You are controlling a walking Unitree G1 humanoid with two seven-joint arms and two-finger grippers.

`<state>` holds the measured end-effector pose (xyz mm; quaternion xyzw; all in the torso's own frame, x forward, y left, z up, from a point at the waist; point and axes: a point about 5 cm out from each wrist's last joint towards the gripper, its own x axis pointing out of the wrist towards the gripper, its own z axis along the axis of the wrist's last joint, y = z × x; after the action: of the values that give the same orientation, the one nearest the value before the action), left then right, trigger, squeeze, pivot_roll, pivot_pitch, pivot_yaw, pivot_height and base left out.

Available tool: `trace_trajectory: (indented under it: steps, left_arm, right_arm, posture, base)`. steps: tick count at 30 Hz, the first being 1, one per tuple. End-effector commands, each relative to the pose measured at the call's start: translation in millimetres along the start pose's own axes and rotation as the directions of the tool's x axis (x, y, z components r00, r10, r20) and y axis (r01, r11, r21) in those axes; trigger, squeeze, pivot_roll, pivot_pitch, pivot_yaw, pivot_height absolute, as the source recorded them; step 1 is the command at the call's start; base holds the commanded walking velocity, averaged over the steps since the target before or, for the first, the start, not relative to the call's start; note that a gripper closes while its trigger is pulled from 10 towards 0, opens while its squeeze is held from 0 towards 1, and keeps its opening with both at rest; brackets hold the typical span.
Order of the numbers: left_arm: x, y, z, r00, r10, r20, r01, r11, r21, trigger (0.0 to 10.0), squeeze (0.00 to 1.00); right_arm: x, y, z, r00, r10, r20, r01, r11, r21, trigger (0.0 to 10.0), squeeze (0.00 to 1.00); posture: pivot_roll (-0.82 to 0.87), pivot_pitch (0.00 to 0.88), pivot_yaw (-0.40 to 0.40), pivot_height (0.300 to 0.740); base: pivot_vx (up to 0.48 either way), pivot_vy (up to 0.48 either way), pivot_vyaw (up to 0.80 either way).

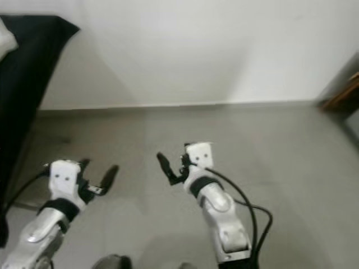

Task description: Building children table

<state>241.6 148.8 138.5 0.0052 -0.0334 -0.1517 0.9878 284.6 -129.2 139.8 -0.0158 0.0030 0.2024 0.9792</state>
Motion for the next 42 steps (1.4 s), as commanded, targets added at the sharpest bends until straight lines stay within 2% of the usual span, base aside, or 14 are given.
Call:
trace_trajectory:
  steps: [1, 9, 18, 42]
  left_arm:
    - [-2.1, -5.7, -4.5, 1.0, -0.023, -0.014, 0.023, 1.0, -0.011, 10.0, 0.0]
    - [-1.7, -5.8, -5.3, 1.0, -0.026, -0.013, 0.026, 1.0, -0.009, 10.0, 0.0]
    - [-1.7, -6.5, -6.2, 0.999, -0.031, -0.013, 0.03, 1.0, -0.007, 10.0, 0.0]
    - [-2.7, -8.5, -6.8, 0.999, -0.04, -0.013, 0.04, 0.999, -0.009, 10.0, 0.0]
  right_arm:
    - [-5.2, -6.5, -5.8, 1.0, -0.021, -0.019, 0.021, 1.0, 0.008, 10.0, 0.0]
    - [-4.6, -6.0, -6.4, 1.0, -0.004, -0.023, 0.004, 1.0, 0.004, 10.0, 0.0]
    - [-5.0, -3.5, -5.9, 0.999, 0.034, -0.009, -0.034, 0.999, 0.01, 10.0, 0.0]
    - [-4.7, -1.1, -8.0, 0.997, 0.071, -0.018, -0.071, 0.997, 0.031, 10.0, 0.0]
  posture:
    - [0.02, 0.24, -0.062, 0.74]
    - [0.02, 0.24, -0.061, 0.74]
    - [0.03, 0.236, -0.059, 0.74]
    - [0.03, 0.229, -0.059, 0.74]
  base:
    - [0.311, 0.0, 0.0]
    - [0.311, 0.0, 0.0]
    - [0.31, 0.0, 0.76]
    - [0.314, 0.0, 0.0]
